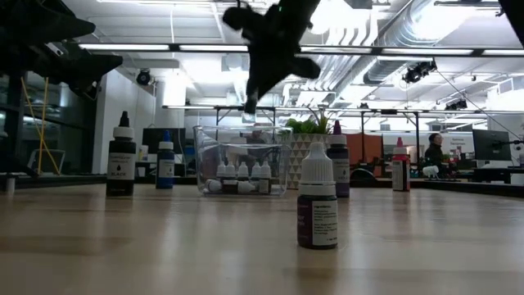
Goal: Pick & Place food coloring
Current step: Put the small black food coloring bottle into the transparent bin
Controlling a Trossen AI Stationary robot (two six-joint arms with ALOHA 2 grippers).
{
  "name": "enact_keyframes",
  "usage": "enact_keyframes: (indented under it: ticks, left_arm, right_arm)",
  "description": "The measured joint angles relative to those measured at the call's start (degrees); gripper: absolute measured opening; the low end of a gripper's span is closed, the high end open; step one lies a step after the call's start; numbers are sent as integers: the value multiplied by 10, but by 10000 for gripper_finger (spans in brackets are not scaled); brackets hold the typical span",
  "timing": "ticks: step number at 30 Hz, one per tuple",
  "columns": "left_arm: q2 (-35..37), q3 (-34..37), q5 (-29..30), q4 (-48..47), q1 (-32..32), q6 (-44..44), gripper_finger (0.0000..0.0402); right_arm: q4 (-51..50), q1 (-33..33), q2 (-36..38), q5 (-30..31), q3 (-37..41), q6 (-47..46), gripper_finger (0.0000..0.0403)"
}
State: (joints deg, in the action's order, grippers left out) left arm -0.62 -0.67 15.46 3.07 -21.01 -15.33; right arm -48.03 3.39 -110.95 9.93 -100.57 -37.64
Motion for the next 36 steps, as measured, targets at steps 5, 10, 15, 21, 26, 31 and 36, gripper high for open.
enact_keyframes:
  ticks: [5,10,15,21,26,31,36]
  left_arm:
    - [0,0,0,0,0,0,271]
    - [0,0,0,0,0,0,271]
    - [0,0,0,0,0,0,271]
    - [0,0,0,0,0,0,271]
    - [0,0,0,0,0,0,271]
    - [0,0,0,0,0,0,271]
    - [0,0,0,0,0,0,271]
  right_arm:
    - [-2,25,-30,-26,0,80,50]
    - [-22,49,-51,-52,0,140,51]
    - [-42,66,-65,-53,0,186,51]
    - [-43,78,-80,-62,0,181,51]
    - [-44,83,-94,-74,0,125,51]
    - [-47,83,-95,-73,1,65,51]
    - [-51,82,-95,-73,2,30,51]
